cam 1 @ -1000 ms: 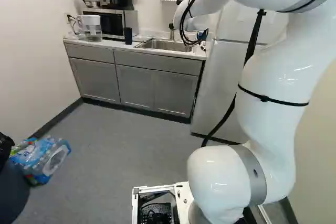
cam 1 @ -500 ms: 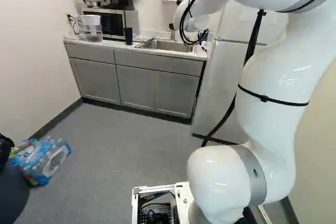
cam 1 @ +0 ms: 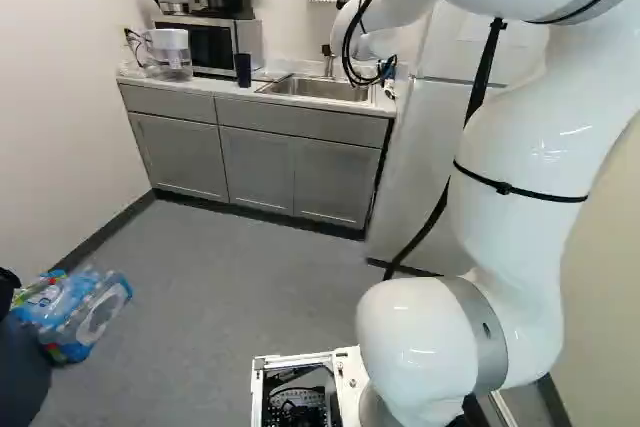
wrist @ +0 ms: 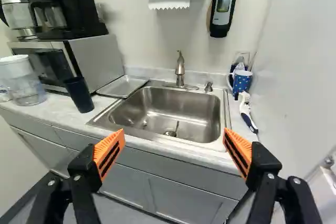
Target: Rinse the cup and place it in the tray
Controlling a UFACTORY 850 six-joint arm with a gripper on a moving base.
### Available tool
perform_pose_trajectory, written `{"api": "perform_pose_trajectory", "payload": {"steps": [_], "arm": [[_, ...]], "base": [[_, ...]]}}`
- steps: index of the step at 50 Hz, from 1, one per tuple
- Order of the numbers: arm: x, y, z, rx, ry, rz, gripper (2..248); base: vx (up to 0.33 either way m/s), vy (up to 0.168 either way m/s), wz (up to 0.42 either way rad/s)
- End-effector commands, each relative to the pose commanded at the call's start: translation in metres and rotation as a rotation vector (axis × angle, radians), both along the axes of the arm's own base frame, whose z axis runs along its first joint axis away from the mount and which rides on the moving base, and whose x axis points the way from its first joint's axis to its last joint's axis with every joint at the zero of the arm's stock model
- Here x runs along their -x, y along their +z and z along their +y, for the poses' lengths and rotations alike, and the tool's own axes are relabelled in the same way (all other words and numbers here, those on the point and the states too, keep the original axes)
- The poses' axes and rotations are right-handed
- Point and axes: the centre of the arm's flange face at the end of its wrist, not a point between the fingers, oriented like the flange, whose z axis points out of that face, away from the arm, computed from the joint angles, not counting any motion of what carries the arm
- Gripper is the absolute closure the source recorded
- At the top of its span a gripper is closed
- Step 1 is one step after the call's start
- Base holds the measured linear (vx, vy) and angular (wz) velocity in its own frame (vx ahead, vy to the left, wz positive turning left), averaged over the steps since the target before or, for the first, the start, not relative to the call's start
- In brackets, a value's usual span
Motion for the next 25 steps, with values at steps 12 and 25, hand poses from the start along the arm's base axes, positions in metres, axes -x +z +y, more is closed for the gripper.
{"api": "perform_pose_trajectory", "payload": {"steps": [12,25], "arm": [[0.0000,0.0000,0.0000,0.000,0.000,0.000,3],[0.0000,0.0000,0.0000,0.000,0.000,0.000,3]], "base": [[0.104,-0.003,-0.011],[0.110,0.017,0.068]]}}
